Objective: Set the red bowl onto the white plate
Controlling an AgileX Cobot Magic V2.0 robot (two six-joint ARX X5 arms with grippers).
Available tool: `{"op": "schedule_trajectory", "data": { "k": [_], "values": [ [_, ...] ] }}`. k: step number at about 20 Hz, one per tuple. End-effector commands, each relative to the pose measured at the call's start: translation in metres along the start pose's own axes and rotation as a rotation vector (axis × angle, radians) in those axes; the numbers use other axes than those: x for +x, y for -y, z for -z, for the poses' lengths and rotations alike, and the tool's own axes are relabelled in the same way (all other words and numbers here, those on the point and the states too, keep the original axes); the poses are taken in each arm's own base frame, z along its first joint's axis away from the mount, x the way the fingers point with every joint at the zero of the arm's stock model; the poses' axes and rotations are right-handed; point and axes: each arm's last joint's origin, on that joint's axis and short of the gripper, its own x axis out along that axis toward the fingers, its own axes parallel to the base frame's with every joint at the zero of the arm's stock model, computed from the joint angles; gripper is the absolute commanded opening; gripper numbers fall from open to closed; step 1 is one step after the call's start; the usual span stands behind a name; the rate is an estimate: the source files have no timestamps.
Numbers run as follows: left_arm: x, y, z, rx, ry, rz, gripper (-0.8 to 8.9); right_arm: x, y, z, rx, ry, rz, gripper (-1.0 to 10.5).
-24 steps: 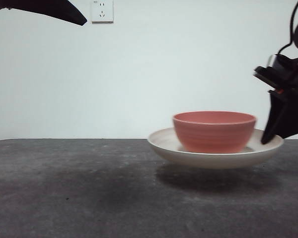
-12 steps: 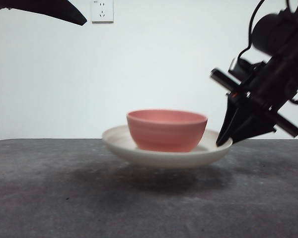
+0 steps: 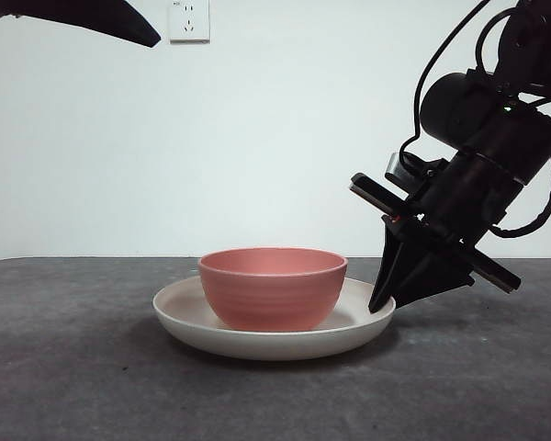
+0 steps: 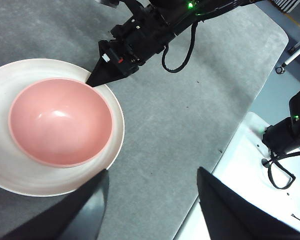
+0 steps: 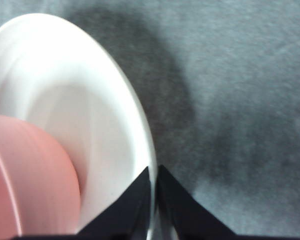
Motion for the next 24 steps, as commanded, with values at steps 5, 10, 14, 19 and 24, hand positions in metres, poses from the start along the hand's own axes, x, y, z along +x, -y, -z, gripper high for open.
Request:
{"op": "schedule_trajectory", "data": {
  "k": [5,10,14,19,24],
  "values": [
    [0.001,0.001,-0.002,0.016,0.005,0.01,2.81,0.002,-0.003,-0.003,0.01,-0.013,-0.001,1.6],
    [0.001,0.001,-0.002,0.016,0.005,0.01,2.81,-0.009,-0.009,-0.005,-0.016,0.026,-0.007,1.7],
    [0.001,0.001,-0.002,0.016,0.005,0.01,2.81,-0.044,-0.026,-0.006,-0.086,0.115,-0.023,1.7],
    [0.001,0.001,-0.002,0.016,0.005,0.01,2.81,-0.102,-0.05,0.015,-0.25,0.14,-0.034,1.7],
    [0.001,0.001,-0.002,0.016,0.005,0.01,2.81,-0.147,-0.07,0.048,-0.393,0.131,-0.094,1.7]
  ]
}}
